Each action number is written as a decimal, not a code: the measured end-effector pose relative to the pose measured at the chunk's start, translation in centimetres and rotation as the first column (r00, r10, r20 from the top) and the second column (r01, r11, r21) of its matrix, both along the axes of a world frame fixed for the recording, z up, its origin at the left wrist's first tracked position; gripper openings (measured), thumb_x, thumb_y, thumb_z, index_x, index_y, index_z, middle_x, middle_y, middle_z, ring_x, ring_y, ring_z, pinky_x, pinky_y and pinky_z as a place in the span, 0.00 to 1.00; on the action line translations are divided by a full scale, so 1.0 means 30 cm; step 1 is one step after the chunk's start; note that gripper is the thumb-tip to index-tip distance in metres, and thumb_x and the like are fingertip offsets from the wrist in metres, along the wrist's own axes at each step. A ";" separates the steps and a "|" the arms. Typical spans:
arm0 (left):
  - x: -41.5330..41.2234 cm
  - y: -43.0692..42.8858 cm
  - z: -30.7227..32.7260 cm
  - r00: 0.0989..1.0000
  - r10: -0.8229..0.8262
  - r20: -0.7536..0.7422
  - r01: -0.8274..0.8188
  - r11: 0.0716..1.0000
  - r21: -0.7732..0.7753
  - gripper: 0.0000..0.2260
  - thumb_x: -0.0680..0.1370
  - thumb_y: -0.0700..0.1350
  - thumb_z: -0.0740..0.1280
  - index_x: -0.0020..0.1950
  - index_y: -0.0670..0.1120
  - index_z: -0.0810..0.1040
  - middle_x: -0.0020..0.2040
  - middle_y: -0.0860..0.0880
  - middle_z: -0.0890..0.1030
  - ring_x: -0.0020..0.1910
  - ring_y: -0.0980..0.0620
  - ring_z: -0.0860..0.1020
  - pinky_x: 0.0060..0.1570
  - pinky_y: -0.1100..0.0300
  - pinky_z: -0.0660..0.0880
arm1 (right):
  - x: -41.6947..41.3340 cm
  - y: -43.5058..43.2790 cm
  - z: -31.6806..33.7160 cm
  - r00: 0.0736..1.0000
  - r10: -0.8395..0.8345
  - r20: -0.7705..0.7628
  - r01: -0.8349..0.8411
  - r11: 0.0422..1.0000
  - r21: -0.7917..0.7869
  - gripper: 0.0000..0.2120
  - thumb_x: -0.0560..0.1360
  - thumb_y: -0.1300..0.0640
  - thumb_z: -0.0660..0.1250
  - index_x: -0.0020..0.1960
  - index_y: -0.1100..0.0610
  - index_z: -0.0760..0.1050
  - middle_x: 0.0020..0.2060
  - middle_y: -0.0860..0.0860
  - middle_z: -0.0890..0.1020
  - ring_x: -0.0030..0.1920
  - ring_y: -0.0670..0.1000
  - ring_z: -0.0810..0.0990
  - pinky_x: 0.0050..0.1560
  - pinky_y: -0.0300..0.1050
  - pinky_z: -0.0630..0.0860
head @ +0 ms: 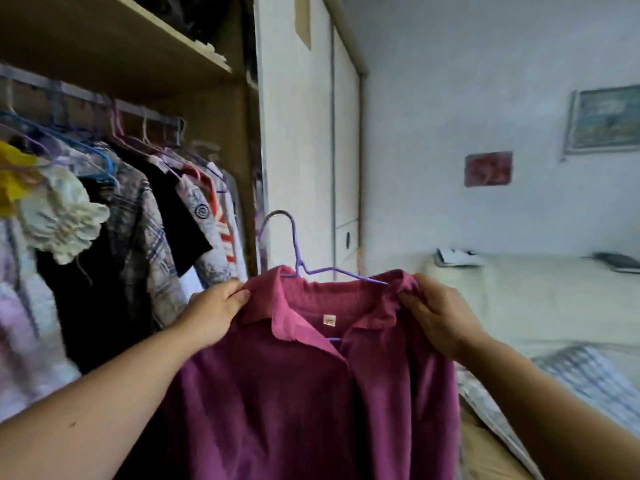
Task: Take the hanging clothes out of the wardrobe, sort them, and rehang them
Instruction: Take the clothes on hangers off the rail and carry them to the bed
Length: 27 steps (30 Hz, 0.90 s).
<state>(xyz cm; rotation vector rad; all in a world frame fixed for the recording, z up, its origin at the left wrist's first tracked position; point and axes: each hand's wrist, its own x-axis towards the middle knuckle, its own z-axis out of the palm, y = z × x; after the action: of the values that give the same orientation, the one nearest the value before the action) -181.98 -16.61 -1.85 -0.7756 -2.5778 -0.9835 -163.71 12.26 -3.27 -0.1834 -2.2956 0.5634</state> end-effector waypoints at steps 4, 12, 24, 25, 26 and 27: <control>0.061 0.089 -0.147 0.988 -0.148 0.053 0.148 0.989 0.018 0.10 0.80 0.51 0.61 0.56 0.50 0.79 0.54 0.45 0.82 0.56 0.43 0.78 0.57 0.49 0.72 | 0.218 -0.026 -0.106 0.956 -0.287 0.062 0.289 0.957 -0.027 0.11 0.74 0.47 0.67 0.43 0.56 0.77 0.33 0.53 0.80 0.39 0.56 0.79 0.36 0.47 0.69; 0.339 0.095 -0.381 0.888 -0.447 0.112 0.456 0.886 -0.083 0.10 0.78 0.54 0.62 0.55 0.53 0.79 0.54 0.45 0.81 0.58 0.39 0.75 0.59 0.47 0.70 | 0.692 -0.302 -0.443 0.775 -0.580 0.251 0.623 0.768 -0.148 0.05 0.72 0.50 0.68 0.39 0.49 0.78 0.28 0.45 0.76 0.36 0.50 0.76 0.33 0.44 0.63; 1.063 0.350 -0.630 0.489 -0.822 0.293 0.868 0.427 -0.251 0.06 0.78 0.52 0.65 0.50 0.55 0.80 0.53 0.48 0.82 0.56 0.44 0.77 0.59 0.50 0.70 | 1.585 -0.674 -0.818 0.466 -0.743 0.480 0.863 0.264 -0.430 0.02 0.71 0.49 0.70 0.41 0.45 0.81 0.34 0.48 0.83 0.38 0.49 0.81 0.43 0.49 0.77; 1.147 0.381 -0.657 0.443 -0.840 0.312 0.890 0.373 -0.262 0.04 0.78 0.52 0.65 0.48 0.56 0.79 0.53 0.48 0.82 0.56 0.43 0.76 0.60 0.49 0.69 | 1.667 -0.701 -0.839 0.441 -0.749 0.494 0.869 0.218 -0.445 0.02 0.71 0.49 0.70 0.42 0.46 0.81 0.35 0.50 0.83 0.40 0.51 0.81 0.45 0.50 0.77; 1.235 0.411 -0.686 0.401 -0.850 0.341 0.909 0.324 -0.260 0.03 0.77 0.52 0.65 0.45 0.58 0.78 0.53 0.48 0.82 0.57 0.42 0.76 0.61 0.48 0.69 | 1.750 -0.730 -0.858 0.402 -0.762 0.508 0.880 0.169 -0.443 0.02 0.71 0.50 0.70 0.42 0.46 0.82 0.35 0.50 0.83 0.40 0.51 0.81 0.45 0.51 0.76; 1.310 0.435 -0.712 0.380 -0.849 0.368 0.918 0.297 -0.263 0.04 0.77 0.54 0.65 0.42 0.60 0.76 0.53 0.48 0.82 0.57 0.42 0.75 0.61 0.46 0.68 | 1.821 -0.754 -0.872 0.364 -0.772 0.520 0.891 0.126 -0.437 0.02 0.71 0.50 0.70 0.40 0.46 0.81 0.34 0.50 0.83 0.39 0.51 0.81 0.43 0.50 0.76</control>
<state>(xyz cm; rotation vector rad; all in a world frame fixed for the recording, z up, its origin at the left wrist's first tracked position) -142.67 -3.56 -23.22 -2.5778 -2.3681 -0.6355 -109.07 -10.35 -29.43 -1.8707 -1.5431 0.7083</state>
